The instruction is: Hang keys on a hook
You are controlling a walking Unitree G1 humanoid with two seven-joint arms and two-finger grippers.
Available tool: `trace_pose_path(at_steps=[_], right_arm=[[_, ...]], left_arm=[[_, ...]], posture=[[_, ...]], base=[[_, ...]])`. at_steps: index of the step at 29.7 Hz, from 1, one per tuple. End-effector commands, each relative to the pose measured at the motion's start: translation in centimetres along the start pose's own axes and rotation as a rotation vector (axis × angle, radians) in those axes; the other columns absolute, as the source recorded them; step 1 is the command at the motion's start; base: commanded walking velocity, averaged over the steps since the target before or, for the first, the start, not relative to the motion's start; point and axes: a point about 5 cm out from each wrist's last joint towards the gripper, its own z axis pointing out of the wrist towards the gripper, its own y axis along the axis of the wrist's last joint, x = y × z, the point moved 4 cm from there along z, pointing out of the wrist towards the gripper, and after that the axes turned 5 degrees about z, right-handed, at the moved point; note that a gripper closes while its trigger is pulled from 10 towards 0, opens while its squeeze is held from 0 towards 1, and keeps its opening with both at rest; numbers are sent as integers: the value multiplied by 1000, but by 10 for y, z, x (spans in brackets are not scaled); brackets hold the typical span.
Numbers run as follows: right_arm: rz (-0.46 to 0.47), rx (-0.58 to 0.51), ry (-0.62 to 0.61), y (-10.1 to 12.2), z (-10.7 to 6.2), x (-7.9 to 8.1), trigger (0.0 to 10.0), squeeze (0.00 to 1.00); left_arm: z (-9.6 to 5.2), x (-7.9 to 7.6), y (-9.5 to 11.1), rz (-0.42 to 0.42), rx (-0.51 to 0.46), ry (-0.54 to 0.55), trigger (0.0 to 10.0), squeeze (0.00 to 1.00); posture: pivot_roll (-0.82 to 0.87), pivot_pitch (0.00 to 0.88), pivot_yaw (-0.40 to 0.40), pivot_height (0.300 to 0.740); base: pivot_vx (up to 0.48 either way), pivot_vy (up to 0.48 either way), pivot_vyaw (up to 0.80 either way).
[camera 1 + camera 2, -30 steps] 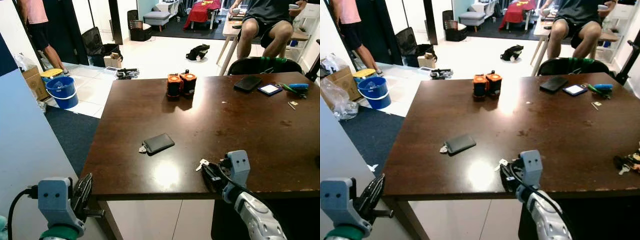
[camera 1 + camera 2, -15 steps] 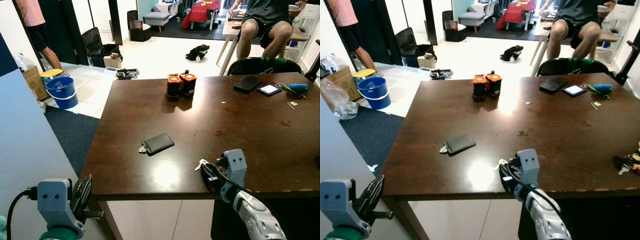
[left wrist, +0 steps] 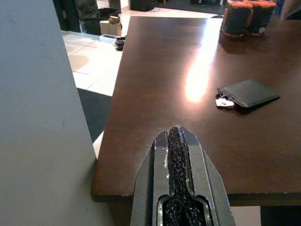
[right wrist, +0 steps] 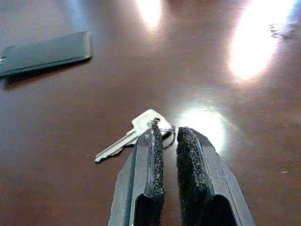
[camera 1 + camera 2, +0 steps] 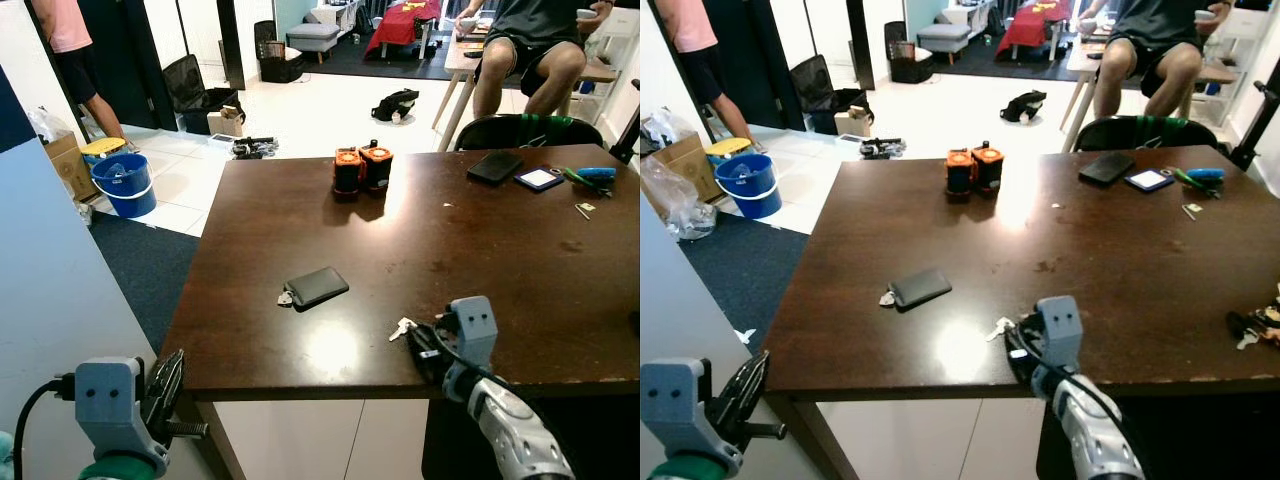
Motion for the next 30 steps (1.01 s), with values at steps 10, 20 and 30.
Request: trace_pose_path(at_steps=[10,20,30], right_arm=[[32,-22,-62,5,11,0,10000,0],[37,-18,-50,0,10,5,10000,0],[20,-21,-45,-1,13,9,10000,0]], left_arm=[[-2,3,2,10,2,10,10000,0],[-2,2,0,10,11,7,10000,0],[-2,2,-1,13,16,5,10000,0]], posture=[[-30,78,149,740],[-30,78,149,740],[-33,83,151,740]], base=[[0,0,0],[0,0,0],[0,0,0]])
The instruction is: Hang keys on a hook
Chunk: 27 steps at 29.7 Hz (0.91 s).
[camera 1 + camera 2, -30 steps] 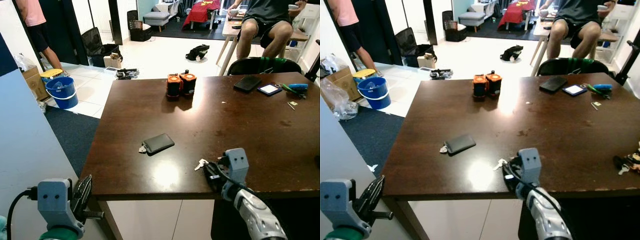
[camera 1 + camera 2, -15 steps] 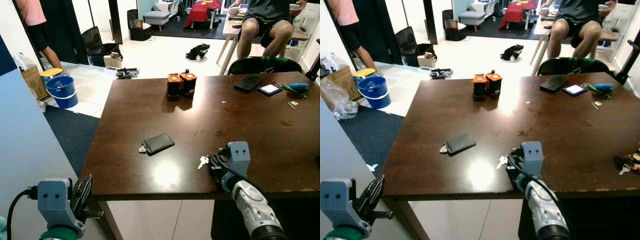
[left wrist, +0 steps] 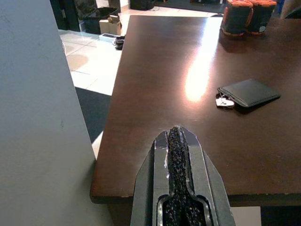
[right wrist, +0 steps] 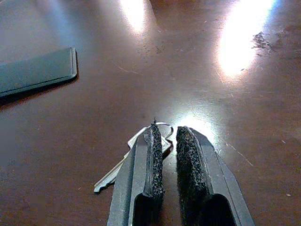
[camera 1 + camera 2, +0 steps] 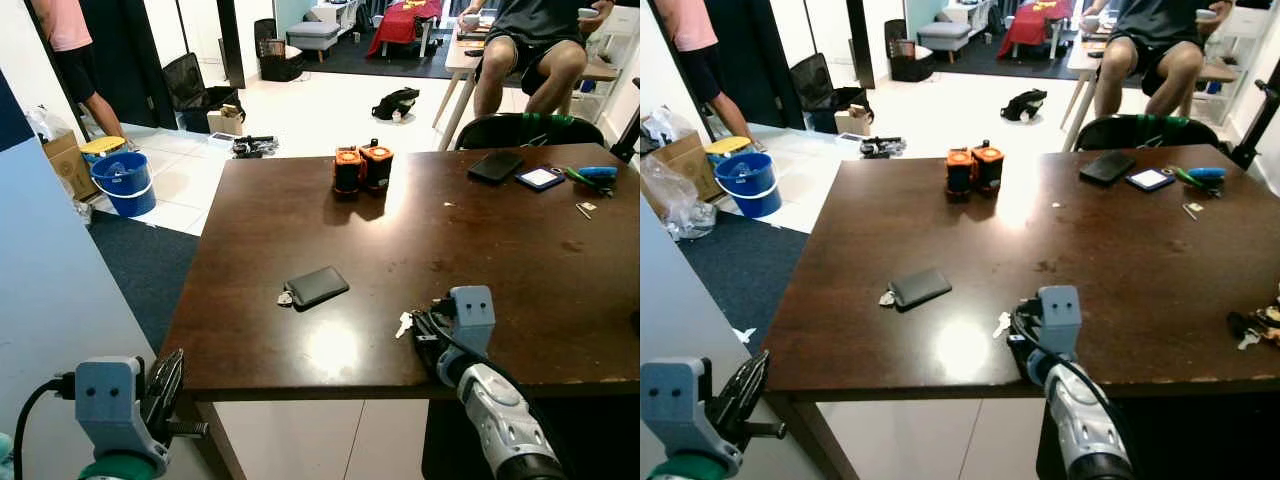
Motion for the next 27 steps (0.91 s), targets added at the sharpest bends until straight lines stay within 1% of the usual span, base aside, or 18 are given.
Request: trace_pose_path(at_steps=[1,4,5,6,7,8,9,10,11,16,18,19,27], right_arm=[[-8,18,2,-7,0,2,10000,0],[-14,17,14,-7,0,6,10000,0],[-12,16,19,-7,1,8,5255,0],[-12,16,19,-7,1,8,5255,0],[-9,15,23,-7,1,10,4078,0],[-7,14,26,-7,1,11,2078,0],[-7,14,26,-7,1,11,2078,0],[-5,14,28,-7,1,11,824,0],[-5,14,29,-7,1,12,471,0],[-3,13,29,-7,1,12,431,0],[-3,11,29,-7,1,12,275,0],[-3,10,29,-7,2,11,0,0],[-1,3,28,-6,2,11,0,0]], left_arm=[[-3,2,-1,11,15,4,10000,0],[-3,1,-2,11,17,4,10000,0],[-3,1,-2,11,18,4,10000,0],[-3,1,-2,11,18,4,10000,0],[-3,1,-2,12,18,4,10000,0],[-3,1,-2,12,18,3,10000,0],[-3,1,-2,12,18,3,10000,0],[-3,2,-2,13,19,4,10000,0],[-3,2,-2,13,19,4,10000,0],[-3,1,-2,13,19,3,10000,0],[-3,1,-2,13,20,2,10000,0],[-2,1,-2,13,20,2,10000,0],[-2,1,-2,13,19,2,10000,0]], posture=[[-33,83,151,740],[-33,83,151,740],[-33,83,151,740],[-33,83,151,740],[-33,83,151,740],[-33,83,151,740],[-33,83,151,740],[-33,83,151,740],[-33,83,151,740],[-33,83,151,740],[-33,83,151,740],[-35,82,151,740],[-34,81,150,740]], base=[[0,0,0],[0,0,0],[0,0,0],[0,0,0],[0,0,0],[0,0,0],[0,0,0],[0,0,0],[0,0,0],[0,0,0],[0,0,0],[0,0,0],[0,0,0]])
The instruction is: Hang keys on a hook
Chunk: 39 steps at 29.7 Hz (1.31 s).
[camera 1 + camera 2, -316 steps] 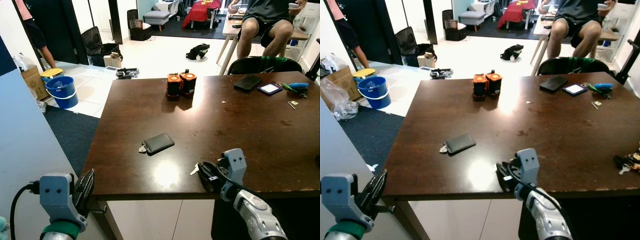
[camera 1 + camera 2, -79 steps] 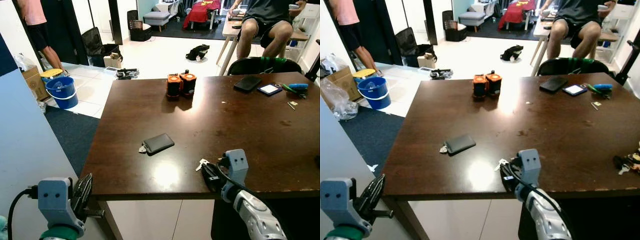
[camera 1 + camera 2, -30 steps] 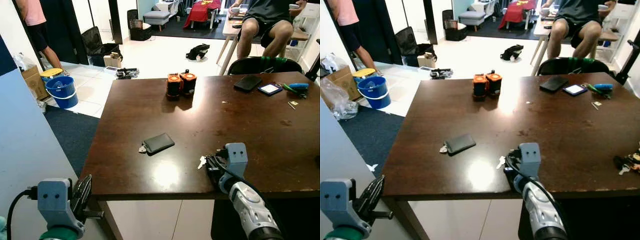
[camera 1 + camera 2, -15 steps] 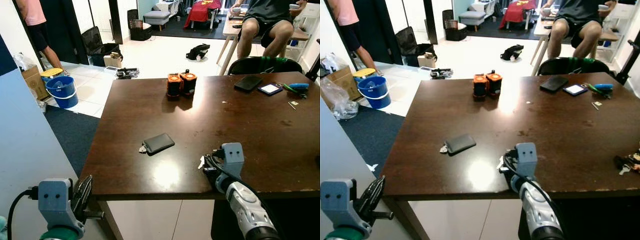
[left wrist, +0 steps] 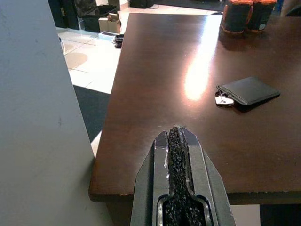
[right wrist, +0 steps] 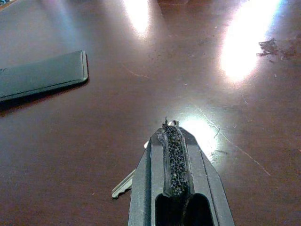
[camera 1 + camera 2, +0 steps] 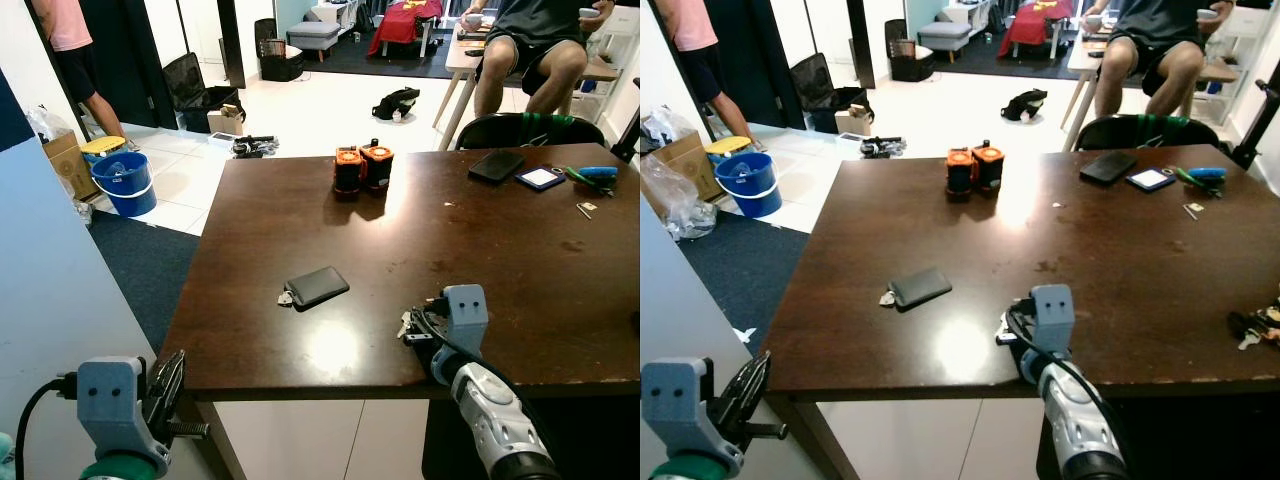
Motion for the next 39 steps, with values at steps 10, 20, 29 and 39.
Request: trace_pose_path(at_steps=[10,20,29,39], right_arm=[[64,-115,1,21,3,2,0,0],[62,-113,21,17,1,3,0,0],[29,-54,65,-2,-5,8,10000,953],[31,-20,74,-12,-8,10,10000,0]], left_arm=[[-2,3,0,20,8,9,10000,0],[-2,4,-1,24,9,7,10000,0],[-3,4,-1,26,12,4,10000,0],[-3,4,-1,26,13,5,10000,0]], posture=[[-34,72,148,740],[-35,62,150,740],[-33,66,152,740],[-29,74,155,740]], base=[[0,0,0],[0,0,0],[0,0,0],[0,0,0]])
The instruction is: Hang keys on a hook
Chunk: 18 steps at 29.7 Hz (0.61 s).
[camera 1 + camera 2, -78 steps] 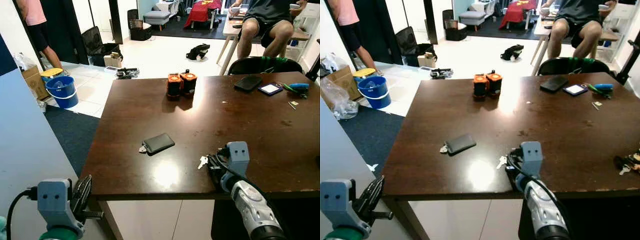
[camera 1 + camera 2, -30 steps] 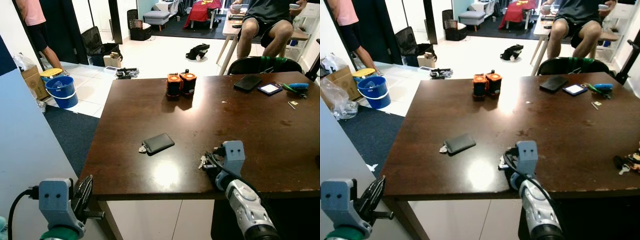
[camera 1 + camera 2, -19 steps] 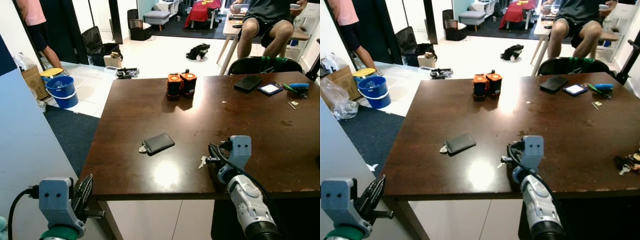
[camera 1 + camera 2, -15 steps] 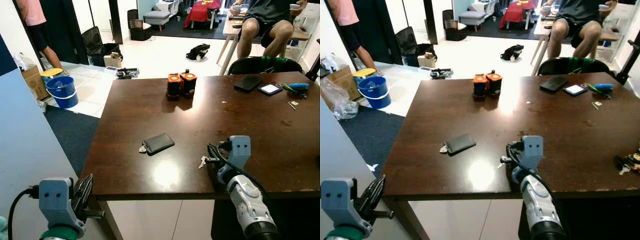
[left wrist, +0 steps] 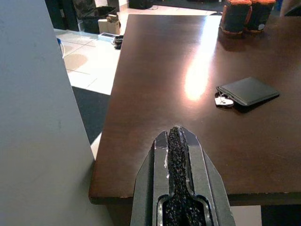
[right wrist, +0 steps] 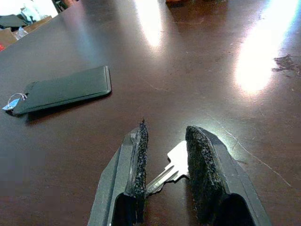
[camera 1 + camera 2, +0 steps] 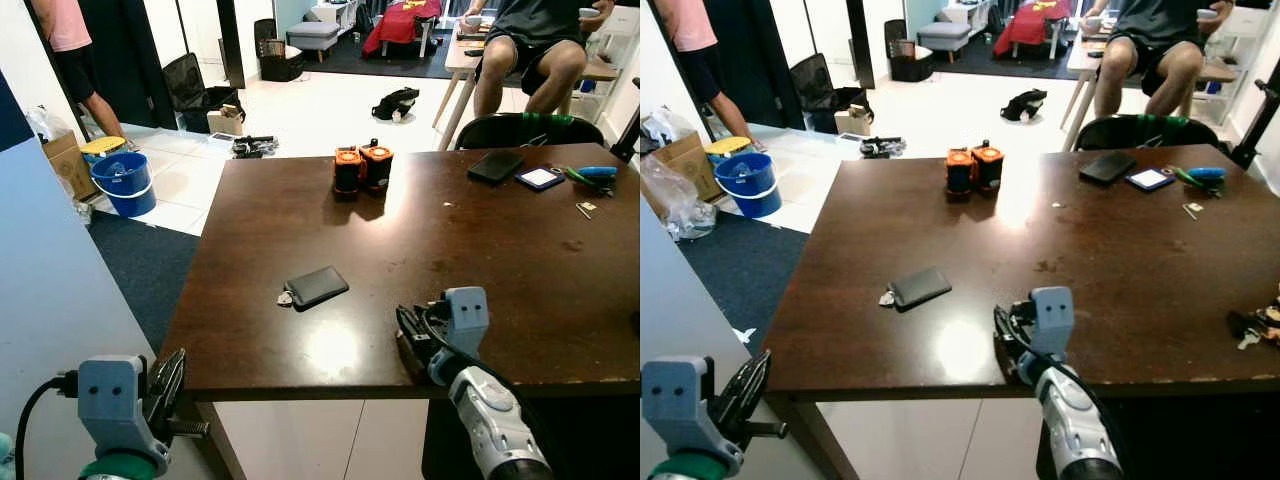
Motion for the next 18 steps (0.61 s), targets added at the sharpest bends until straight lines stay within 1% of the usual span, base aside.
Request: trace_pose_path(at_steps=[1,8,9,10,11,12,13,14,16,17,18], right_arm=[[10,46,0,-15,-5,1,10000,0],[42,20,-9,-12,-7,-3,10000,0],[108,-29,-29,-6,-10,-9,10000,47],[128,-40,-41,-5,-11,-12,10000,176],[128,-40,-41,-5,-11,-12,10000,176],[143,-35,-56,-6,-12,-15,10000,502],[143,-35,-56,-6,-12,-15,10000,502],[140,-25,-71,-9,-14,-19,10000,600],[140,-25,-71,-9,-14,-19,10000,600],[136,-18,-80,-10,-15,-21,10000,490],[134,-11,-90,-12,-16,-22,10000,0]], left_arm=[[-4,4,-2,18,17,7,10000,0],[-5,5,-1,15,14,9,10000,0],[-5,5,-1,14,14,9,10000,0],[-5,5,-1,14,14,9,10000,0],[-5,5,-1,14,14,9,10000,0],[-5,5,-1,14,13,9,10000,0],[-5,5,-1,14,13,9,10000,0],[-5,5,-1,14,13,9,10000,0],[-5,5,-1,14,13,9,10000,0],[-5,5,-1,14,13,8,10000,0],[-5,5,-1,14,13,8,10000,0]], posture=[[-29,74,155,740],[-26,77,156,740],[-26,77,156,740],[-26,77,156,740],[-26,77,156,740],[-26,77,156,740],[-26,77,156,740],[-26,77,156,740],[-26,77,156,740],[-26,77,156,740],[-26,80,158,740]], base=[[0,0,0],[0,0,0],[0,0,0],[0,0,0],[0,0,0],[0,0,0],[0,0,0],[0,0,0],[0,0,0],[0,0,0],[0,0,0]])
